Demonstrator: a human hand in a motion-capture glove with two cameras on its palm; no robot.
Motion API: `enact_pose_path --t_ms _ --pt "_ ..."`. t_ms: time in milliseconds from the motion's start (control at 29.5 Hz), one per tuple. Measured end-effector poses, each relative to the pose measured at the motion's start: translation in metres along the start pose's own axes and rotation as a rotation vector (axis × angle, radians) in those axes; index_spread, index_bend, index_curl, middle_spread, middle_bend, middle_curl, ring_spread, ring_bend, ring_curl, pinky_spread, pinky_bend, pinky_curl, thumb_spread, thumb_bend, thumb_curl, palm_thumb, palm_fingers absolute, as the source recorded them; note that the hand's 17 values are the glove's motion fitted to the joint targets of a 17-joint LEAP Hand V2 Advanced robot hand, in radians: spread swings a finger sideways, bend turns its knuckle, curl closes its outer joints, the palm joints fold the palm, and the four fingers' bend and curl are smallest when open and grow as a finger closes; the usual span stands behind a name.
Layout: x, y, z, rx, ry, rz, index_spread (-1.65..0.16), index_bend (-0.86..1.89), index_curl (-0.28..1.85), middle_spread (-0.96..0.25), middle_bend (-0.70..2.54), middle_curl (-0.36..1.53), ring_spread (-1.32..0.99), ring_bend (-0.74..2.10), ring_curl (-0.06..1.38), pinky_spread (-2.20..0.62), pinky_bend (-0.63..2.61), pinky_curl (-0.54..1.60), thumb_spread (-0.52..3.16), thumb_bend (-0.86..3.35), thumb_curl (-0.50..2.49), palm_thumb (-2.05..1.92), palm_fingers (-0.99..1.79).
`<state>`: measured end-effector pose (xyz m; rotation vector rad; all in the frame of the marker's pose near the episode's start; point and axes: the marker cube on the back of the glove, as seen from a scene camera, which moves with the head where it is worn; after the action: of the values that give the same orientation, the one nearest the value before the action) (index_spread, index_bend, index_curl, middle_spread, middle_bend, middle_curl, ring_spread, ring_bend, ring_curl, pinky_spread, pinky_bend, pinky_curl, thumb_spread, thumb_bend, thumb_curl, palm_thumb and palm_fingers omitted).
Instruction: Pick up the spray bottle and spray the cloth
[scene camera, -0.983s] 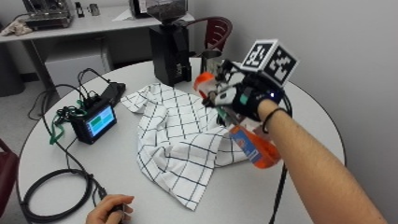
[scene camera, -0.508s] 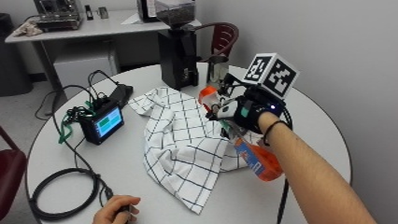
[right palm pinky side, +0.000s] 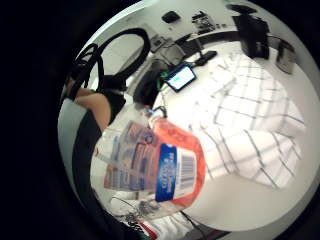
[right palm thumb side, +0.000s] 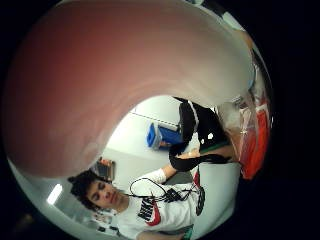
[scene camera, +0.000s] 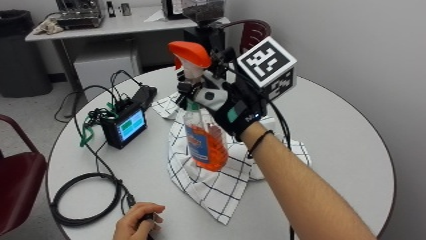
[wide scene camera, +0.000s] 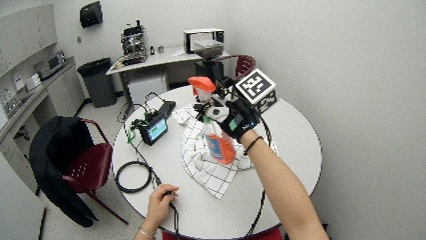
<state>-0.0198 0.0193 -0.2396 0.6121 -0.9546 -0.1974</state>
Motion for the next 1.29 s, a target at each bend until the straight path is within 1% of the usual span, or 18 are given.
enact_pose_path --t_ms 136,339,576,814,915,1051,1119,1288 --pt "0.012 -0.004 0.032 0.008 -0.061 -0.057 -0.24 0.06 0.17 -0.08 0.62 0.45 -0.09 0.67 0.41 0.09 0.18 0.35 1.13 -0.02 0.47 0.80 1.04" --pt "0.041 -0.012 0.071 0.045 -0.079 -0.119 -0.24 0.05 0.15 -0.09 0.62 0.45 -0.10 0.66 0.40 0.08 0.19 0.35 1.16 -0.02 0.45 0.77 1.06" --pt "0.063 -0.016 0.104 0.049 -0.103 -0.097 -0.24 0.05 0.15 -0.09 0.62 0.45 -0.11 0.66 0.41 0.06 0.19 0.35 1.17 -0.02 0.43 0.77 1.06" --pt "0.077 -0.018 0.111 0.037 -0.109 -0.096 -0.25 0.06 0.15 -0.10 0.60 0.45 -0.11 0.65 0.41 0.06 0.19 0.35 1.19 -0.02 0.42 0.75 1.06" --pt "0.078 -0.018 0.111 0.006 -0.106 -0.084 -0.25 0.07 0.15 -0.09 0.58 0.44 -0.11 0.65 0.40 0.06 0.19 0.35 1.19 -0.02 0.42 0.74 1.05" --pt "0.078 -0.011 0.111 -0.044 -0.119 -0.075 -0.29 0.03 0.14 -0.09 0.51 0.43 -0.10 0.54 0.40 0.08 0.27 0.39 1.15 -0.05 0.39 0.69 0.75" --pt "0.078 -0.005 0.107 -0.049 -0.128 -0.079 -0.31 0.02 0.13 -0.08 0.50 0.42 -0.09 0.52 0.40 0.09 0.28 0.39 1.13 -0.04 0.38 0.67 0.67" --pt "0.071 0.023 0.079 -0.039 -0.124 -0.063 -0.33 0.01 0.09 -0.08 0.50 0.42 -0.08 0.51 0.37 0.12 0.32 0.38 1.11 -0.03 0.37 0.66 0.62"
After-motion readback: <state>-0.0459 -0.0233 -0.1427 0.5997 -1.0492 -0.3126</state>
